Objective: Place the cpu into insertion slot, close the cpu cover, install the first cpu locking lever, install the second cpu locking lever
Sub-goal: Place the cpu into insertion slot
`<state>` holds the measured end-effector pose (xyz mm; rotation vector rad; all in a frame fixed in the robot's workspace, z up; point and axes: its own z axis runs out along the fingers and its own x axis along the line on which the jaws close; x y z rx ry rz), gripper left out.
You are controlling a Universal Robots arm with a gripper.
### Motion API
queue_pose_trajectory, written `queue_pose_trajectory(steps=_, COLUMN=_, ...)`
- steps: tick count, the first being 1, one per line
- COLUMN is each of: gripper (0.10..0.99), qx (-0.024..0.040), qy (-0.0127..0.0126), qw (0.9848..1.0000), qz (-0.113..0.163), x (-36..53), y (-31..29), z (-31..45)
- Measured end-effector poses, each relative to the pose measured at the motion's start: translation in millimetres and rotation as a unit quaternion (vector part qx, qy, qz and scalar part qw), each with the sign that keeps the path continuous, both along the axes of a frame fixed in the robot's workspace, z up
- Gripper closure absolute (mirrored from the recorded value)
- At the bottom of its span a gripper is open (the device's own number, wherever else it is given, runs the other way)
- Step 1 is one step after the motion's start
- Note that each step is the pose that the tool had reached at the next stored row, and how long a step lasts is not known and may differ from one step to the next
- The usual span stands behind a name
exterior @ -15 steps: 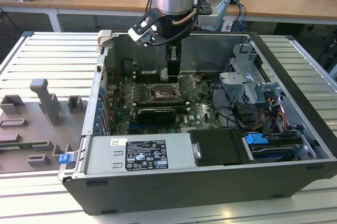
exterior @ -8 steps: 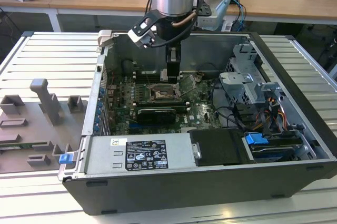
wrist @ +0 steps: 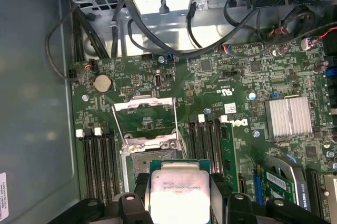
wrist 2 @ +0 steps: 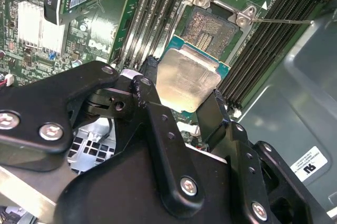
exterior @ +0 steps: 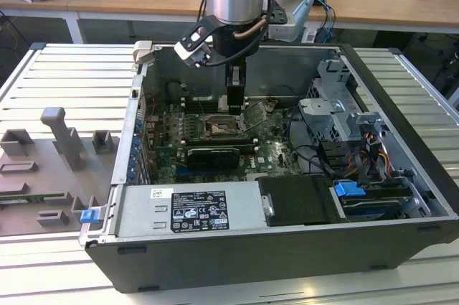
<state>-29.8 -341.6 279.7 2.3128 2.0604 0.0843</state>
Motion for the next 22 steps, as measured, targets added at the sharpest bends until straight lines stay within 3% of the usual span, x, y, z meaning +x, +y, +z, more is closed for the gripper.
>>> queue_pose_trajectory(steps=7, gripper=0.541, qx=0.0, qy=0.0008, qw=1.0, qz=0.0, x=0.0, y=0.0, z=-9.1)
queue_pose_trajectory(steps=13, gripper=0.541, qx=-0.0004, qy=0.0046, qw=0.9999, qz=0.017, x=0.0, y=0.9, z=-21.0)
queue_pose_trajectory(steps=16, gripper=0.541, qx=-0.0005, qy=0.0049, qw=0.9998, qz=0.021, x=-0.1, y=1.3, z=-25.4)
queue_pose_trajectory(steps=18, gripper=0.541, qx=-0.0006, qy=0.0049, qw=0.9992, qz=0.04, x=-0.1, y=1.9, z=-30.1)
queue_pose_trajectory(steps=22, gripper=0.541, qx=-0.0007, qy=0.0049, qw=0.9987, qz=0.051, x=-0.1, y=6.2, z=-34.6)
